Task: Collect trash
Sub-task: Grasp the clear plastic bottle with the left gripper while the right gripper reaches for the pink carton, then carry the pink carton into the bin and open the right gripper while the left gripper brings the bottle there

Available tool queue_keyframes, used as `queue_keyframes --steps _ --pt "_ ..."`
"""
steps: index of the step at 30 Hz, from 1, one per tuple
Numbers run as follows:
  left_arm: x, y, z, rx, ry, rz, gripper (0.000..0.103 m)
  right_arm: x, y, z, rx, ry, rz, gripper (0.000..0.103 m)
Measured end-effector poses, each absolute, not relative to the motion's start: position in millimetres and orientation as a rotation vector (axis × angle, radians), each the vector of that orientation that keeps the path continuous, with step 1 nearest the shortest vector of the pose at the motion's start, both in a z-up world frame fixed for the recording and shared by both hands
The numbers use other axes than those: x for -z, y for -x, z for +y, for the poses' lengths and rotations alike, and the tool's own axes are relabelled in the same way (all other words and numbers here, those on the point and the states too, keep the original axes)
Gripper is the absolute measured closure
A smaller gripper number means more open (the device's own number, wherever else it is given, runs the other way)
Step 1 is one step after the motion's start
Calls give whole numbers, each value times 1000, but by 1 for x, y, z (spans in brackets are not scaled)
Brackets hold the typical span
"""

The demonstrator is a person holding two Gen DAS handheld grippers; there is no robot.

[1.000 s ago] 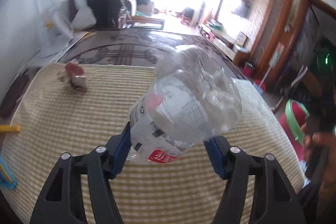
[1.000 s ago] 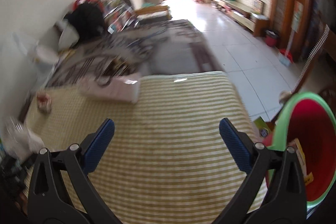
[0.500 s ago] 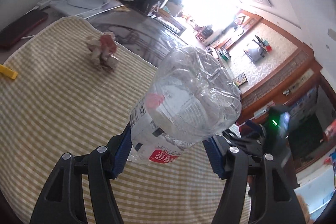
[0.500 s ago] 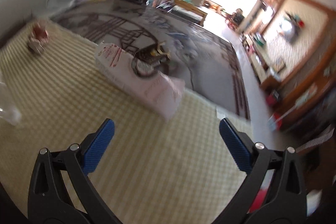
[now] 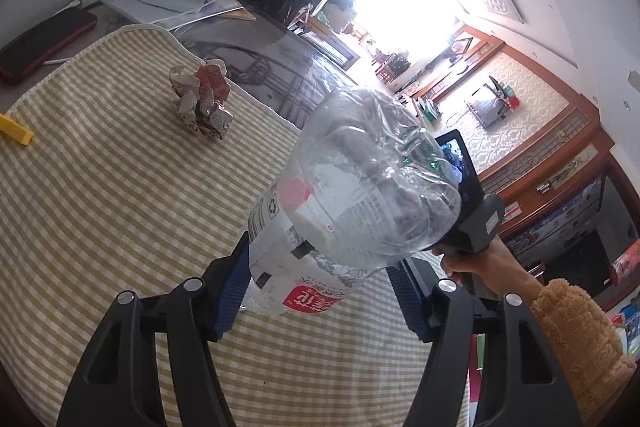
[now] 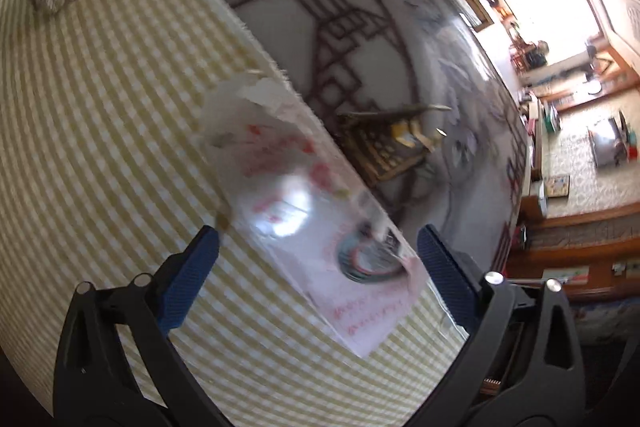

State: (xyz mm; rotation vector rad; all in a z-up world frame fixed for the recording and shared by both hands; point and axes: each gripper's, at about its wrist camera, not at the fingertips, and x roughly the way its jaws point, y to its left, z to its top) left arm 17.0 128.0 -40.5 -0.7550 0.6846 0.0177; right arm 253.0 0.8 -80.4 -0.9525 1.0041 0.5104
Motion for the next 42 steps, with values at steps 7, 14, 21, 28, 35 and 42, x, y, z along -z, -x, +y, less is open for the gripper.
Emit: queue_keyframes --steps 7,14,21,28,35,42 --pt "48 -21 123 -21 769 685 32 54 -220 -19 -523 897 951 48" --pt "40 -18 115 -32 714 645 43 -1 -156 -80 -614 478 942 60" --pt "26 -11 97 -12 623 586 44 -14 -100 -133 -594 197 853 61" --pt "16 3 73 -28 479 547 44 -4 -88 -170 -501 89 780 61" --pt "1 9 42 -58 406 572 44 0 -103 -209 -465 -120 813 61" --pt "-12 7 -7 9 403 586 44 2 -104 -245 -428 -222 832 61"
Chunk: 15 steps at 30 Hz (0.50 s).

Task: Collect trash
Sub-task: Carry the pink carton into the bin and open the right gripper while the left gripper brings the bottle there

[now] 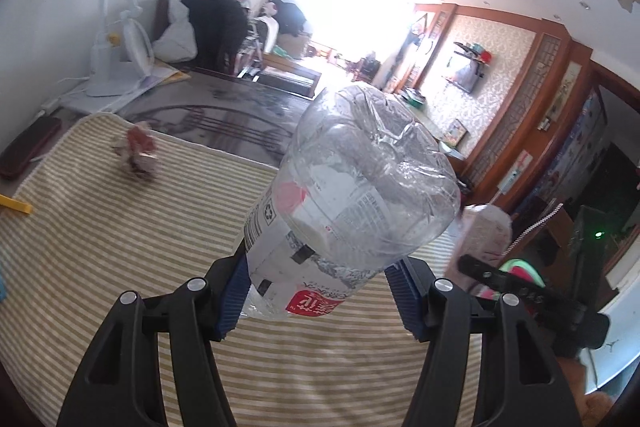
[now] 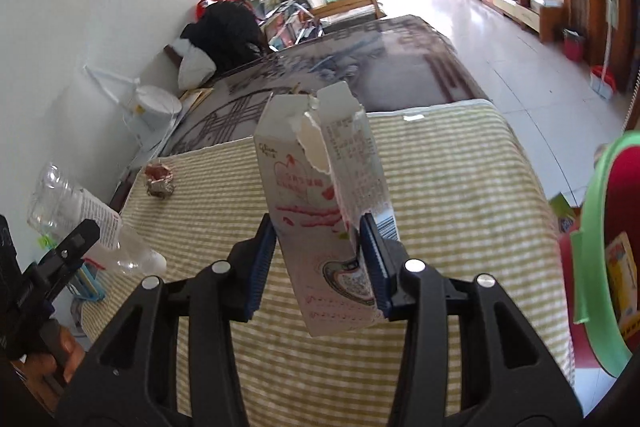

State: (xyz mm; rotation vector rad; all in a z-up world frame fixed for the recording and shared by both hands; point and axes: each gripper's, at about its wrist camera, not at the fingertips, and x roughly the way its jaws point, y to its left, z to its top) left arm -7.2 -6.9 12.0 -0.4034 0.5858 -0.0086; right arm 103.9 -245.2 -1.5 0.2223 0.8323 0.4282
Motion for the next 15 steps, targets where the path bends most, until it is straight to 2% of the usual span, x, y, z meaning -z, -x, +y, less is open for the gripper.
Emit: queue_keyframes --steps 15 --pt "-34 -8 -96 108 347 597 43 -25 -81 -310 -290 -175 671 60"
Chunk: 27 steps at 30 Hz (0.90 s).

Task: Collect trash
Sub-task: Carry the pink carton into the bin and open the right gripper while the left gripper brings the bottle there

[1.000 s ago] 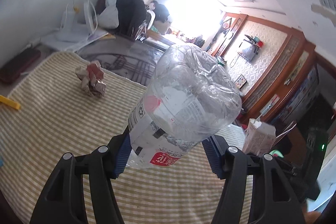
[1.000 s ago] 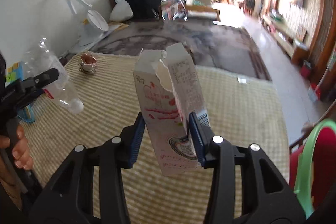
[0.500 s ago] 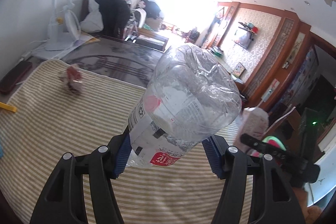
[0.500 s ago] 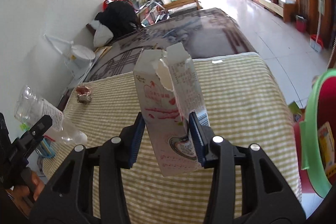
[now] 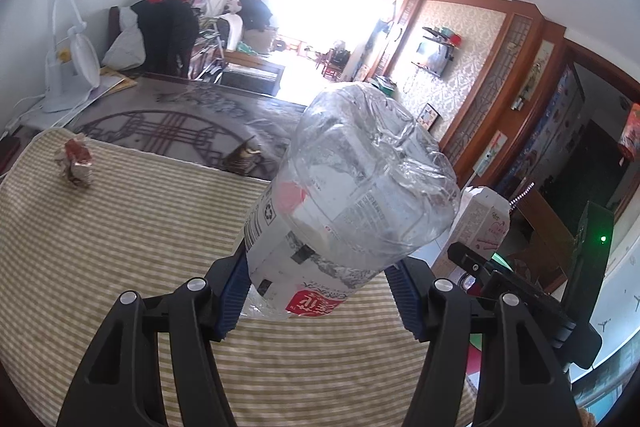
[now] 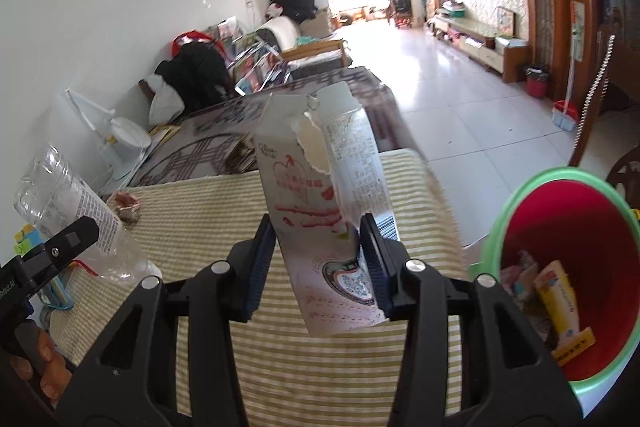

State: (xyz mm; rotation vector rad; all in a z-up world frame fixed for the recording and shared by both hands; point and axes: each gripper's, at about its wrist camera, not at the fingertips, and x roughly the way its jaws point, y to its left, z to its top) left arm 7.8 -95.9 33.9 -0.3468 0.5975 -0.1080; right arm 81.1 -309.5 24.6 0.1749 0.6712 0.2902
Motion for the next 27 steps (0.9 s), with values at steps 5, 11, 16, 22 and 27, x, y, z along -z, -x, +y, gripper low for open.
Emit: queue_keyframes --steps 5,11,16,22,27 --pt "-40 -11 -114 147 334 594 44 -31 -76 -347 -192 -193 625 60" --pt "-44 -13 -136 219 347 581 44 -34 -69 -415 13 -265 593 60" --pt "-48 -21 -162 314 376 574 44 -15 -69 -451 123 -332 662 59" --pt "-53 -39 -201 452 398 574 43 -24 -52 -476 320 -353 556 5" --pt "-47 -59 -244 606 444 593 43 -30 -34 -503 458 -438 454 5"
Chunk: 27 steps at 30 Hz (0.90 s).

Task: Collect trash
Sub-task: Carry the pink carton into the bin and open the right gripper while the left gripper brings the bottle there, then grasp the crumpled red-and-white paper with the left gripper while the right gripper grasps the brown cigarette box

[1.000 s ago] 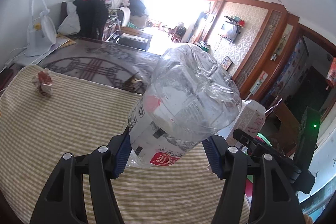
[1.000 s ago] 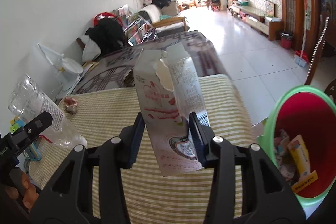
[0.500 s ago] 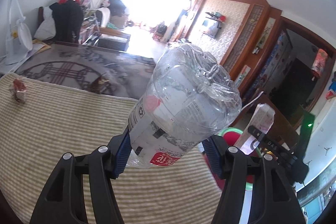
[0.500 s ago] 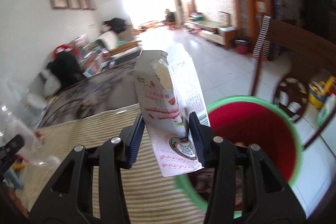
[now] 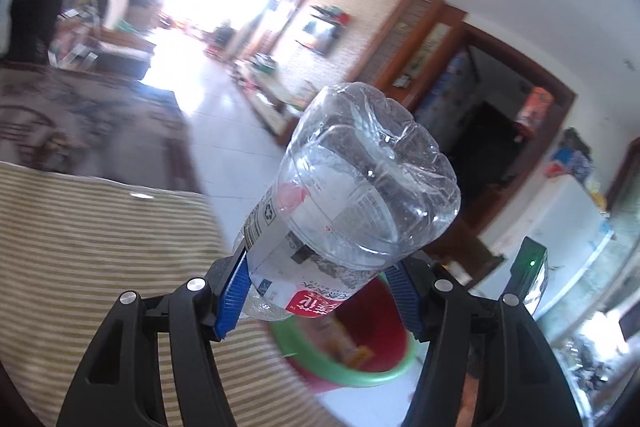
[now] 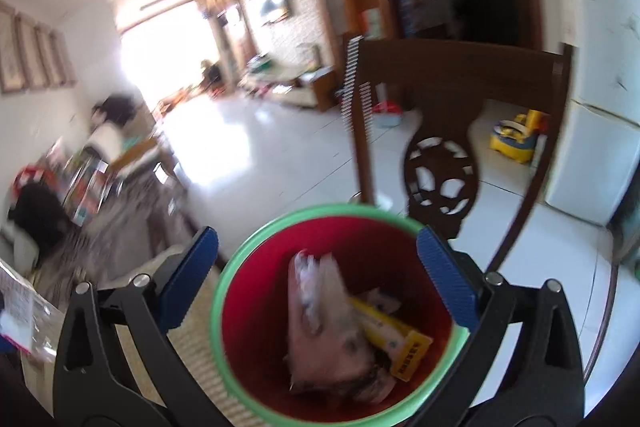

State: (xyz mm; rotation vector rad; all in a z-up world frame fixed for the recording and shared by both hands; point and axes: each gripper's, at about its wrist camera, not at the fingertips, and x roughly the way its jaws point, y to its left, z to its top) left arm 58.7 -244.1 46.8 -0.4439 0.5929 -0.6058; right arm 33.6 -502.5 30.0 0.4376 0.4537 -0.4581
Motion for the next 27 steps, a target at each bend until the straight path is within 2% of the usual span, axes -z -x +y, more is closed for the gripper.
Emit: queue_keyframes --steps 8,10,11,12,13,21,27 --pt "-21 -82 -327 790 425 680 43 -36 8 -536 681 -575 228 5" --pt "-14 -87 -346 802 383 719 38 -39 14 -536 717 -566 187 5" --pt "-10 -89 -353 785 364 738 27 -40 14 -537 724 -560 175 5" --pt "-8 -90 -355 776 363 740 22 -41 14 -536 725 -553 167 5" --pt "-7 -90 -354 776 370 735 22 -42 14 -533 721 -542 166 5" --pt "-9 -84 -284 659 384 712 22 -48 1 -514 679 -484 174 5" --pt "3 -71 -195 460 378 713 22 -58 -15 -478 591 -369 182 5"
